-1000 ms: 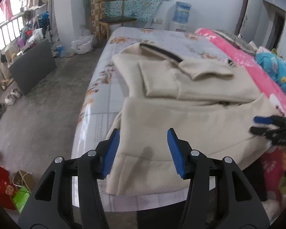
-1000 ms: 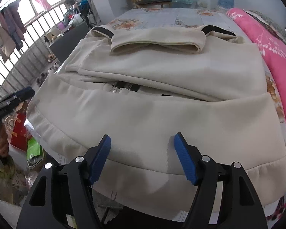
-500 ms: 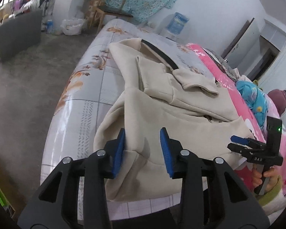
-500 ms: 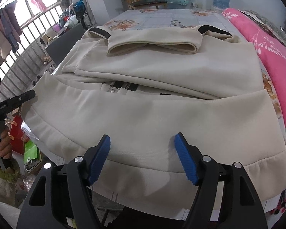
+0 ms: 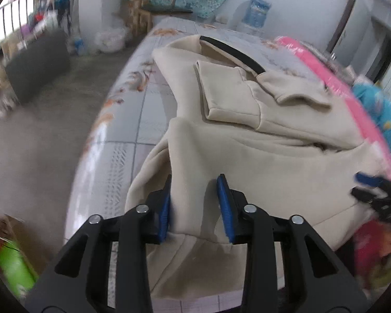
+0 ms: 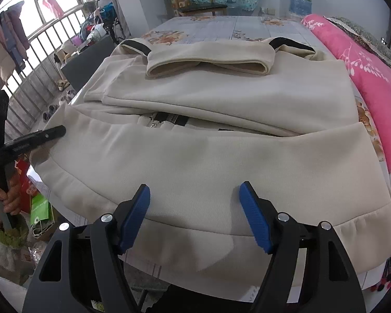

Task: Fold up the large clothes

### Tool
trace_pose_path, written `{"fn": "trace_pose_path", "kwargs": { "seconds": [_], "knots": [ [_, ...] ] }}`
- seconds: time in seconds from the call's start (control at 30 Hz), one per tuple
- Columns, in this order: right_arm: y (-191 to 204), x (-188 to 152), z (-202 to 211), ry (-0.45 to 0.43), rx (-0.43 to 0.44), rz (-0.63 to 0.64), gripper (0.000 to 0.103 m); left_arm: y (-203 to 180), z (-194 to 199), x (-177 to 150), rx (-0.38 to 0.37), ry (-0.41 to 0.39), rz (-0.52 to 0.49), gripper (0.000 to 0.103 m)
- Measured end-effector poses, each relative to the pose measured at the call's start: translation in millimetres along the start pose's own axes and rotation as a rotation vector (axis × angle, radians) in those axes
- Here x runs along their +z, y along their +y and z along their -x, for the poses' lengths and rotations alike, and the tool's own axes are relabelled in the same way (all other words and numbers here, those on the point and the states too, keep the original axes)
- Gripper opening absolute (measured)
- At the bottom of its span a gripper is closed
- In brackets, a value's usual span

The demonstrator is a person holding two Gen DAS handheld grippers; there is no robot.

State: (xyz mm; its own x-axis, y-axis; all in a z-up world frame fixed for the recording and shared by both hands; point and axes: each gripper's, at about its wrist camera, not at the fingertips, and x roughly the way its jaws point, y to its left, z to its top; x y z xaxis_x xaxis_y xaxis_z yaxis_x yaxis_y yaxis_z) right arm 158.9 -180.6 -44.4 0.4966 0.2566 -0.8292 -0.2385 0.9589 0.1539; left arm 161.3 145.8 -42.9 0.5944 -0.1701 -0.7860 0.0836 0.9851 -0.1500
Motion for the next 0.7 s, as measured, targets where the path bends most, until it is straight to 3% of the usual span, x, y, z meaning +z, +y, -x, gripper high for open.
{"fn": "trace_pose_path", "kwargs": {
  "seconds": [0.23, 0.3, 0.5, 0.57, 0.7],
  "knots": [
    [-15, -13, 19, -0.035, 0.009, -0.069, 0.07, -45, -1, -11, 0.297, -0.047, -0.226, 0.031],
    [-27, -19, 30, -0.056, -0.004, -0.092, 0.069, -49, -1, -13, 0.332, -0.052, -0.251, 0.031],
    [-96, -26, 74, -0.15, -0.103, -0.245, 0.054, -52, 0, -12, 0.363, -0.053, -0.263, 0.031],
    [-116, -22, 78, -0.164, -0.112, -0.288, 0.047, -56, 1, -13, 0.368, -0.052, -0.262, 0.031],
    [-130, -2, 70, -0.18, -0.14, -0.269, 0.047, -56, 0, -12, 0.372, -0.049, -0.25, 0.031]
  ]
}}
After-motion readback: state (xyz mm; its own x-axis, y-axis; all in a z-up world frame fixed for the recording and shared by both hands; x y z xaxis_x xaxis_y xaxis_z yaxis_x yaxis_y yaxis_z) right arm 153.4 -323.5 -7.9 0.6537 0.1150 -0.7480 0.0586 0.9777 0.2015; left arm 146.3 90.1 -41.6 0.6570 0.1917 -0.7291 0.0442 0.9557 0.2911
